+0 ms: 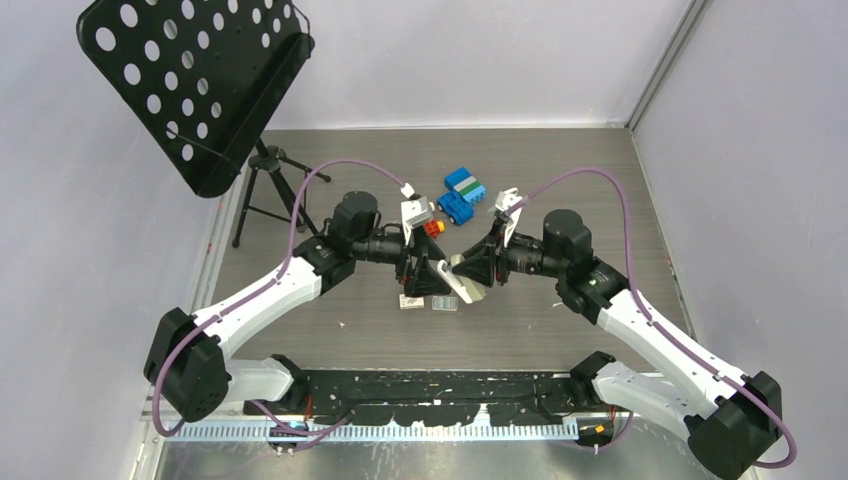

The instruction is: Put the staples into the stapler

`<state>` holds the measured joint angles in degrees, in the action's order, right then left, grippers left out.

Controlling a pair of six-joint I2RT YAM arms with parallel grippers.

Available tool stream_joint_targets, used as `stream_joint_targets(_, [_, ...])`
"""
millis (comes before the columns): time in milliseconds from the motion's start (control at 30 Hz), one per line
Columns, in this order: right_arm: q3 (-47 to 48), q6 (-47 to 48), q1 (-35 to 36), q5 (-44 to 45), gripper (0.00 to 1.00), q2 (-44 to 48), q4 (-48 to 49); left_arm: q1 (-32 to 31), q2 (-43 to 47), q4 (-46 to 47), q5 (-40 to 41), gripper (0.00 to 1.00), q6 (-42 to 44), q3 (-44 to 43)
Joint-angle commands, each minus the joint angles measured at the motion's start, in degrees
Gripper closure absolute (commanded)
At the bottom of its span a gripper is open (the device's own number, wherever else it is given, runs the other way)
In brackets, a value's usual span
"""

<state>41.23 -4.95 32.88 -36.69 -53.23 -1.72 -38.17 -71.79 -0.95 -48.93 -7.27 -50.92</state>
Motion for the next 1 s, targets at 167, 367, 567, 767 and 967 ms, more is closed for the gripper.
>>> stream_joint_targets(167, [-0.09, 2.79, 0.50, -5.29, 1.00, 1.29, 5.45, -1.48, -2.07, 5.44, -10.12, 0.28, 2.76, -2.48])
stream_joint_targets(367, [-0.37, 2.60, 0.68, -5.65, 1.00, 1.42, 5.94, -2.15, -1.97, 3.51, -9.46, 0.52, 4.39, -2.46])
stream_joint_targets(567, [-1.06, 2.39, 0.75, -6.95, 1.00, 1.64, 6.79, -2.54, -0.37, 1.20, -6.93, 1.00, 5.91, -2.52])
stream_joint_targets(767, [-1.21, 1.19, 0.95, -8.33, 0.94, 0.91, 8.01, -3.87, 1.81, -2.50, -3.47, 1.00, 8.90, -2.70])
stream_joint_targets(967, [-1.18, 0.03, 1.46, -8.77, 0.73, -0.62, 9.50, -5.18, 1.94, -4.64, -1.49, 1.00, 10.44, -3.37])
